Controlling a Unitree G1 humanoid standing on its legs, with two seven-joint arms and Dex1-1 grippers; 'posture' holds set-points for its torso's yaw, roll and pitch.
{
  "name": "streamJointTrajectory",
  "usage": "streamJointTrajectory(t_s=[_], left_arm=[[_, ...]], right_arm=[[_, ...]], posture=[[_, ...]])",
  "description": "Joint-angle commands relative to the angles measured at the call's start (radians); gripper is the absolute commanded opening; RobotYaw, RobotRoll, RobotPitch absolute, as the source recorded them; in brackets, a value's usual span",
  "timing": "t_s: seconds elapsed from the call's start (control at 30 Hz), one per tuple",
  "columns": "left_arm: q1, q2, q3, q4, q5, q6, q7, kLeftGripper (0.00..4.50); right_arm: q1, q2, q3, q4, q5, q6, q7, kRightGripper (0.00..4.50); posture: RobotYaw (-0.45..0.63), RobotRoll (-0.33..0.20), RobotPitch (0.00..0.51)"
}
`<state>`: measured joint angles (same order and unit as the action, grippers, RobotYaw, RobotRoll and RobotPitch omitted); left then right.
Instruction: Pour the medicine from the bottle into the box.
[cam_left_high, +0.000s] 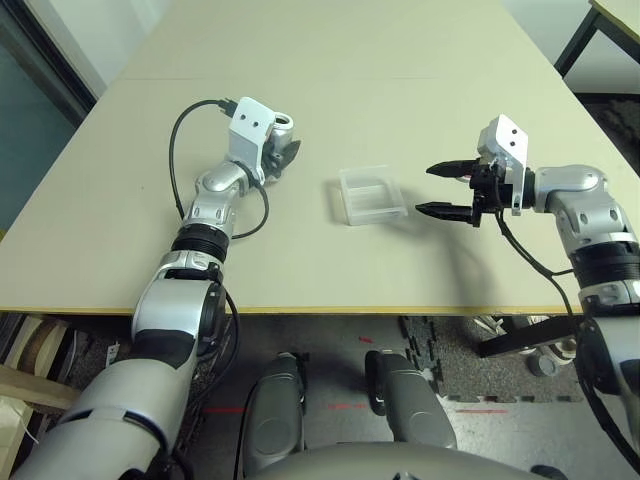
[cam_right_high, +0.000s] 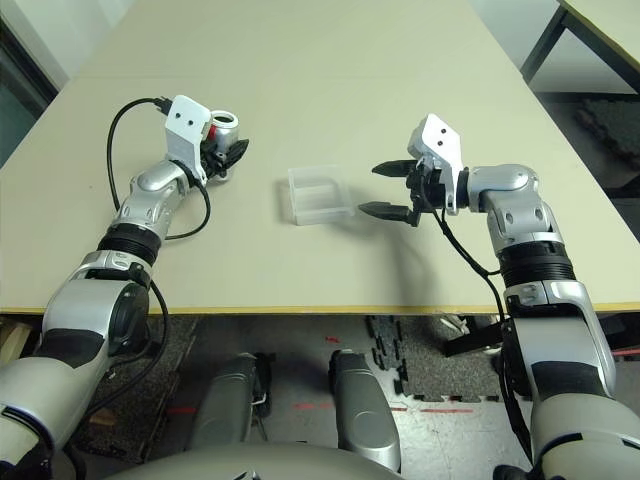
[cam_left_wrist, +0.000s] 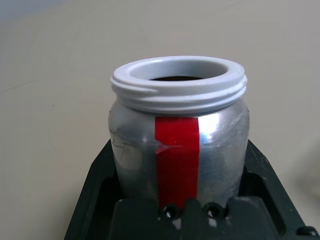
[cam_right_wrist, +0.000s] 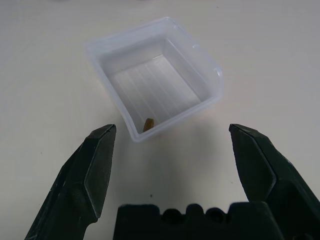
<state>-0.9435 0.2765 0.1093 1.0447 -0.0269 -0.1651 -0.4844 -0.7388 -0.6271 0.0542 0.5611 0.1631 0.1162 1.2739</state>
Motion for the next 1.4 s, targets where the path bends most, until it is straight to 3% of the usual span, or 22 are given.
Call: streamJointTrajectory(t_s=[0.03, 0.63, 0.8, 0.83, 1.17, 1.4], left_arm=[[0.019, -0.014, 0.012, 0.029, -0.022, -0.023, -0.004, 2.63], [0.045, -0.037, 0.039, 0.085, -0.051, -0.037, 0.012, 2.63], [0.049, -0.034, 0.032, 0.076, -0.046, -0.052, 0.013, 4.36], [0.052, -0.033, 0.03, 0.07, -0.045, -0.054, 0.01, 4.44], [0.089, -0.022, 0.028, -0.025, -0.06, -0.032, -0.01, 4.44], [0.151, -0.006, 0.033, -0.183, -0.085, 0.054, -0.045, 4.44]], right_arm=[[-0.013, -0.01, 0.006, -0.001, -0.006, -0.006, 0.004, 4.5], [-0.009, -0.008, 0.004, -0.011, -0.006, -0.006, -0.011, 4.5], [-0.012, -0.004, 0.006, -0.004, -0.007, -0.01, -0.013, 4.5], [-0.013, -0.003, 0.006, -0.002, -0.007, -0.012, -0.014, 4.5], [-0.024, 0.014, 0.015, 0.025, -0.011, -0.03, -0.018, 4.5], [-0.049, 0.021, 0.019, 0.075, -0.016, -0.058, -0.013, 4.5]], posture=[[-0.11, 0.0, 0.131], [-0.12, 0.0, 0.137], [-0.11, 0.0, 0.139], [-0.11, 0.0, 0.14], [-0.08, 0.0, 0.145], [-0.06, 0.0, 0.142]])
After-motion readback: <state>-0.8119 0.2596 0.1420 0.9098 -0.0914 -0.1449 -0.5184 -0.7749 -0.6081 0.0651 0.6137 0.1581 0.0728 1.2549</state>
